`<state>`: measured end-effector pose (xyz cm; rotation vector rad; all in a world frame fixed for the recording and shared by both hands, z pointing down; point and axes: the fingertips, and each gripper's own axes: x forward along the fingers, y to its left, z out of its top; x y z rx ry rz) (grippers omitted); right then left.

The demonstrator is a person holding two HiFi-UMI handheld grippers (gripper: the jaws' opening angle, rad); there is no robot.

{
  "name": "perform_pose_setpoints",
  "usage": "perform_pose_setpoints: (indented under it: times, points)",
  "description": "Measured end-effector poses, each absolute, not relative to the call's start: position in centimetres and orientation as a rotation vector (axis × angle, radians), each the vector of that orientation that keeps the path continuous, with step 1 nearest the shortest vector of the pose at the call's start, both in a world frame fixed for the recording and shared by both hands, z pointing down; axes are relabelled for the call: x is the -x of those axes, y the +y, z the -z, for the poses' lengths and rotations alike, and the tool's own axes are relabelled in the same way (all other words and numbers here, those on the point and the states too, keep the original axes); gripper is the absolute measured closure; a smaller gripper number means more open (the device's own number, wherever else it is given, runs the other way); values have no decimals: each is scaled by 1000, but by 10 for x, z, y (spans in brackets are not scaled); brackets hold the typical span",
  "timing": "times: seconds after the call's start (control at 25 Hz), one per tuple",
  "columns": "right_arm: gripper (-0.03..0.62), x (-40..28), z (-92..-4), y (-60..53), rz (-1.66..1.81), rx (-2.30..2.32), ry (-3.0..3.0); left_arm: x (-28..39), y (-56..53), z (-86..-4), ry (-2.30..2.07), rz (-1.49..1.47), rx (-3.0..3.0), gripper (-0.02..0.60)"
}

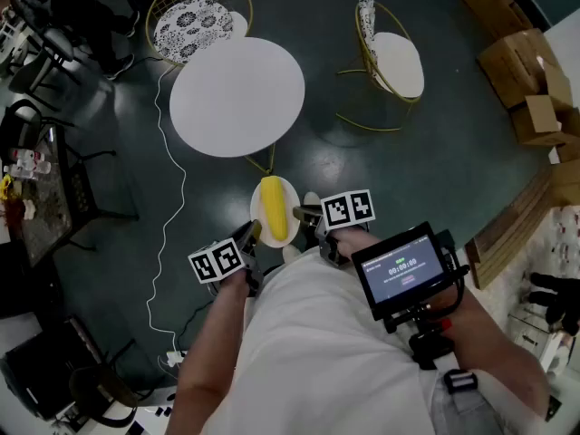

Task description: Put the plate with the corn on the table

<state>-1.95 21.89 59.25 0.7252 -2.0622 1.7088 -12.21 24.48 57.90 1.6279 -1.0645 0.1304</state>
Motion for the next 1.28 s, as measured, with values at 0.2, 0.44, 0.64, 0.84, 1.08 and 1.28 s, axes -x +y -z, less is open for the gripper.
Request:
perform_pose_setpoints:
  times: [0.2, 0.44, 0.64, 0.84, 1.08, 1.28]
  points:
    - [557, -2, -570, 249, -1674, -729, -2090, 100, 277, -562, -1076, -93, -1618, 545]
    - [559, -56, -552, 275, -1661, -693, -2120, 44, 307, -544, -1102, -75, -1610, 545]
    - [559, -77, -546, 273, -1638, -651, -2143, 23, 310, -539, -1145, -52, -1591, 545]
    - [559, -97, -541, 274, -1612, -616, -2164, 1, 315, -537, -1167, -29, -1572, 545]
    - [559, -141, -536, 262, -1598, -568, -2175, -44, 305, -533, -1204, -32, -1557, 545]
    - [559, -152, -547, 271, -1596, -548, -2158, -56, 314, -542, -1215, -66, -1567, 545]
